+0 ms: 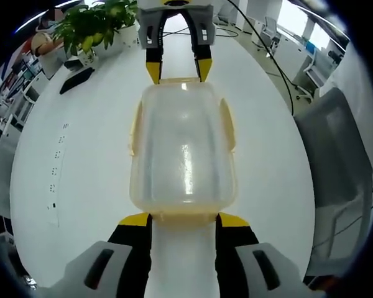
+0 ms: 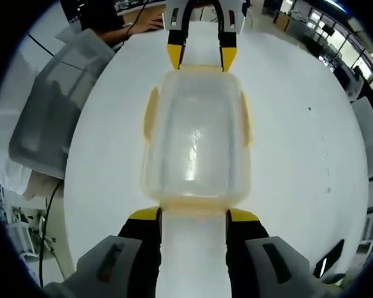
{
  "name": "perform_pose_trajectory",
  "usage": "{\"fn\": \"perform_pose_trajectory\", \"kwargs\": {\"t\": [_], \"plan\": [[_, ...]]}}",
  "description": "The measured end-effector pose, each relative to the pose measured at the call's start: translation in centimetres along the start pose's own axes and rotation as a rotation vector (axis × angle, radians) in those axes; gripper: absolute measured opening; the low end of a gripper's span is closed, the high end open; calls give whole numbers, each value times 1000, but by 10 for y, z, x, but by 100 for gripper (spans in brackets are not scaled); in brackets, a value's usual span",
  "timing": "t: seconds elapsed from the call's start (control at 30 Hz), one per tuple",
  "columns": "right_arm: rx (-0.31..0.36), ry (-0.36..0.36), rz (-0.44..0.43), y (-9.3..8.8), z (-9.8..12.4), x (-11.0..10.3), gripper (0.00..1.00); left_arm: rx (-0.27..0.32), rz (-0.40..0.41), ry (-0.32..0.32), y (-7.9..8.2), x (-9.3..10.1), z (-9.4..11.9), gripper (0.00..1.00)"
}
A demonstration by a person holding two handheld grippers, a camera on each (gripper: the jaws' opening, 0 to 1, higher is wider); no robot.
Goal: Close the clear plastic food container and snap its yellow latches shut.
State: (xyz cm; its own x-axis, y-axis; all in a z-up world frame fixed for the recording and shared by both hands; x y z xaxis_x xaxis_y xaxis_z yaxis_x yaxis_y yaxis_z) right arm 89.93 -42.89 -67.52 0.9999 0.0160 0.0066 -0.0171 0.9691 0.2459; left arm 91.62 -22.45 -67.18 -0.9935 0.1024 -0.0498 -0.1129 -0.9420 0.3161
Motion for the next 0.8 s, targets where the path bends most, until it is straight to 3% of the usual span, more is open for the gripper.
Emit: {"fn": "perform_pose_trajectory", "kwargs": {"t": [0.13,0.6,0.8], "plan": [[3,14,-19,-2,-1,-2,39,-10,-9,1,-3,0,-1,39],[28,10,-77,0,8,0,37,39,52,5,1,-1,16,40],[33,1,-90,2,13,-2,36,32,77,17,-3,2,20,40]]}}
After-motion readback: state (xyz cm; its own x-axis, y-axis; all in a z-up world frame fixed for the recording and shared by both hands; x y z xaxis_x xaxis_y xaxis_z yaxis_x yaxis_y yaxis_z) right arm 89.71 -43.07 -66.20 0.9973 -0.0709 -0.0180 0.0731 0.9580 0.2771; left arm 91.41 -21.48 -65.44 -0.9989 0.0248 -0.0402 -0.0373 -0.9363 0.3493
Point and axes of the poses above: the point that each gripper's makers call its tool centre point, and the gripper's own axes: z roughly backward along the fingers, x roughly to its right, y roughly out of its top, the point moved 6 cm from there along z, roughly backward along the fingers, and after that the axes turned 3 degrees about -x, right-handed, at the moved point
